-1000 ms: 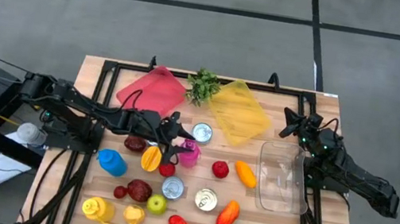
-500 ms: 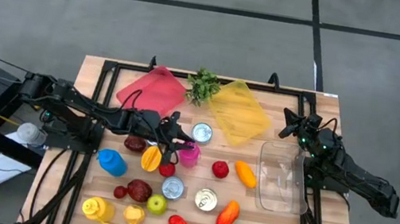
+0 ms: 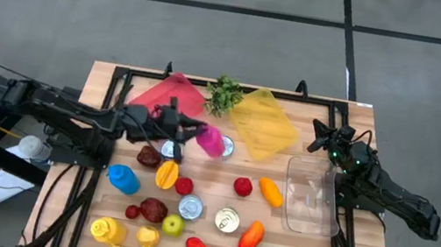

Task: Pick & Place Food Item
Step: Put the pink water bottle into the pink bin

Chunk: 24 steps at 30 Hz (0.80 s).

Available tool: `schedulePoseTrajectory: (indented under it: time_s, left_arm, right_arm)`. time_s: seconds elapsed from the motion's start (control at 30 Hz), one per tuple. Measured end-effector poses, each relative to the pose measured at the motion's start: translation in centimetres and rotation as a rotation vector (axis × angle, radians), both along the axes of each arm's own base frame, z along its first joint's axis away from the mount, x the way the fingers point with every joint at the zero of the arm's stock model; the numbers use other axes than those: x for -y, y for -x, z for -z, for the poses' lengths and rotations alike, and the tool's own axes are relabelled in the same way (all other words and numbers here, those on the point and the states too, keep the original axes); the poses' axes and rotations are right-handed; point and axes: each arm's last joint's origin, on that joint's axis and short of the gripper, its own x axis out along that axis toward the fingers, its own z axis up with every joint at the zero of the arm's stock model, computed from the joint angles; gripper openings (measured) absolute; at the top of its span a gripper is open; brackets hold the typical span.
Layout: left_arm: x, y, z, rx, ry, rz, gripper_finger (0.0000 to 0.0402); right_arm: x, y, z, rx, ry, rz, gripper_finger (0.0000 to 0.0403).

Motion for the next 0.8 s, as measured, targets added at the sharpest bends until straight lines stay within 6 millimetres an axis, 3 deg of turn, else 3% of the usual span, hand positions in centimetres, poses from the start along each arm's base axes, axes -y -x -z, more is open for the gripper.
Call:
schedulePoseTrajectory:
  time_s: [0.23, 0.67, 0.8]
  left_arm:
    - [-2.0, 1.8, -1.4, 0.017, -0.059, -0.335, 0.0048]
    - [-7.8, 2.7, 0.1, -0.121, -0.039, -0.64, 0.0049]
    - [-9.5, 3.5, 0.9, -0.154, 0.036, -0.714, 0.0049]
  right_arm:
    - [0.0, 0.0, 0.0, 0.0, 0.0, 0.0, 0.0013]
    - [0.0, 0.0, 0.0, 0.0, 0.0, 0.0, 0.0013]
    - [0.0, 0.0, 0.0, 0.0, 0.0, 0.0, 0.0013]
